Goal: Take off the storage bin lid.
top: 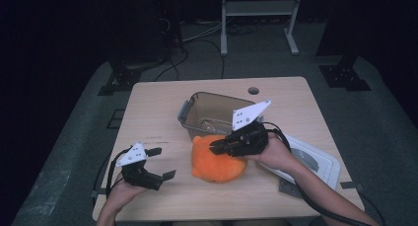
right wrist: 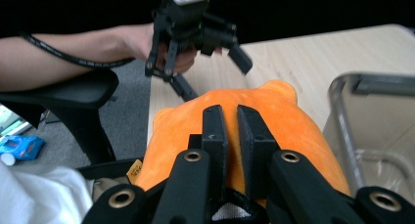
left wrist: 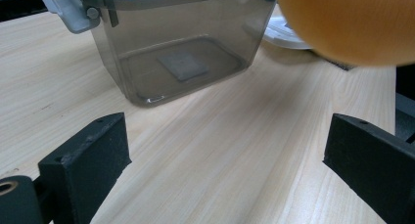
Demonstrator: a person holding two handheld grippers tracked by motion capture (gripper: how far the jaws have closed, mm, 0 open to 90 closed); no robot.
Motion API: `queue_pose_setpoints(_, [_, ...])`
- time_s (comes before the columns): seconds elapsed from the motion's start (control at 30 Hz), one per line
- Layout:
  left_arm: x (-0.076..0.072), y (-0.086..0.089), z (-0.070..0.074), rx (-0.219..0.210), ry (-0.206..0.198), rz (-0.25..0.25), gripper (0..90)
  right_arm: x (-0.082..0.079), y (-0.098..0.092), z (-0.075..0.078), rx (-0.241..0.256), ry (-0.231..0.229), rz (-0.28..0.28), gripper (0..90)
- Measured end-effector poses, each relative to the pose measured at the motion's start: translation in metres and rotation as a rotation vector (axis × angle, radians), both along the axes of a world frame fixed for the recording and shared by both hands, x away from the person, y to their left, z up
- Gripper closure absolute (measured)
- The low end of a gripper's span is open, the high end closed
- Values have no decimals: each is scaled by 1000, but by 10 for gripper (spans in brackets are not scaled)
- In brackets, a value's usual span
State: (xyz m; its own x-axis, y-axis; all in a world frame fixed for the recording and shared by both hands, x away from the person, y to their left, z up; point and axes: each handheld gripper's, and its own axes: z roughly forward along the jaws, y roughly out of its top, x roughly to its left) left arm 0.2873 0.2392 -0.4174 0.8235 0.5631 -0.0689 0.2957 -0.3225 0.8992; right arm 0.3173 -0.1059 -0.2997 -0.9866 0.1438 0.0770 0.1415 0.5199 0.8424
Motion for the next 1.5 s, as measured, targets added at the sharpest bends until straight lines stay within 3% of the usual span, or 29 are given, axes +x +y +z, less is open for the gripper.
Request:
queue_pose_setpoints(0.33, [0, 1, 1, -25, 0, 0, 23, 12, 2, 35, 39, -49, -21, 819])
queue_pose_setpoints(0.57, [1, 0, 0, -29, 3, 2, 23, 29, 0, 48, 51, -56, -55, 820])
queue_pose_setpoints(1.03, [2, 0, -2, -25, 4, -5, 23, 61, 5, 51, 23, -24, -87, 825])
queue_pose_setpoints(1.5, [0, 3, 0, -38, 2, 5, 23, 99, -5, 47, 19, 7, -173, 825])
